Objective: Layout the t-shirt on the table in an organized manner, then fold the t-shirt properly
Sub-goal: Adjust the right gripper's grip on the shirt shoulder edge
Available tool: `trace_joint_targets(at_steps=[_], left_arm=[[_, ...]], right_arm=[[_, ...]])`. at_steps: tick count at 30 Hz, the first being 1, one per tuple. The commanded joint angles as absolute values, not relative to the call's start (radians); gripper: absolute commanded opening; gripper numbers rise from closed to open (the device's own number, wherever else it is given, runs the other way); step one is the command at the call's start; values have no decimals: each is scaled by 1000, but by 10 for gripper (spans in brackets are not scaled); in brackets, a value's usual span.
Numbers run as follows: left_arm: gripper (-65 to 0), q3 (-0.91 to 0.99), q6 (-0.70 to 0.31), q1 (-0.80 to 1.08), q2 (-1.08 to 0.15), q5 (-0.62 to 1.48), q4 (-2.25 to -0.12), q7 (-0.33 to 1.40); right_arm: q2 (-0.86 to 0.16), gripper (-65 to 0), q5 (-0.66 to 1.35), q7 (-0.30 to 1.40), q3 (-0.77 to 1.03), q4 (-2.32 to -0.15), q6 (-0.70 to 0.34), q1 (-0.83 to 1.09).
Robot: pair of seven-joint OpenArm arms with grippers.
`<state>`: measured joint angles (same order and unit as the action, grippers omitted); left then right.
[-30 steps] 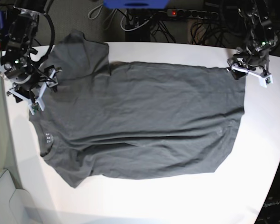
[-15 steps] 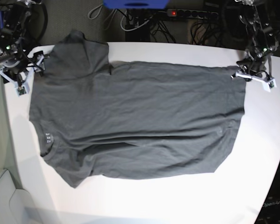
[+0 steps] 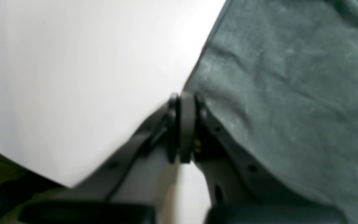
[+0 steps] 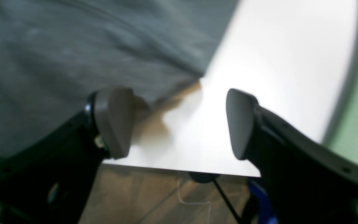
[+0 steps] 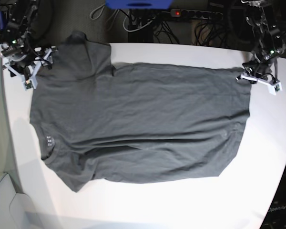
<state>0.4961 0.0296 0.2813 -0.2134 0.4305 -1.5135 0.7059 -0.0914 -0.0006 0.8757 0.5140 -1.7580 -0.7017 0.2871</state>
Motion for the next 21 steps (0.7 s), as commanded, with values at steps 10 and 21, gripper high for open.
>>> trace_joint_targets(at_steps=[10,21], left_arm=[[-647,495,30,282,-217,432,-1514,742],[-647,495,30,286,-217,429,-1514,742]], right_arm=[[-64,-190,2,863,512,-1778,-698,308],[-45,-190,2,863,501,-1768,-698,308]])
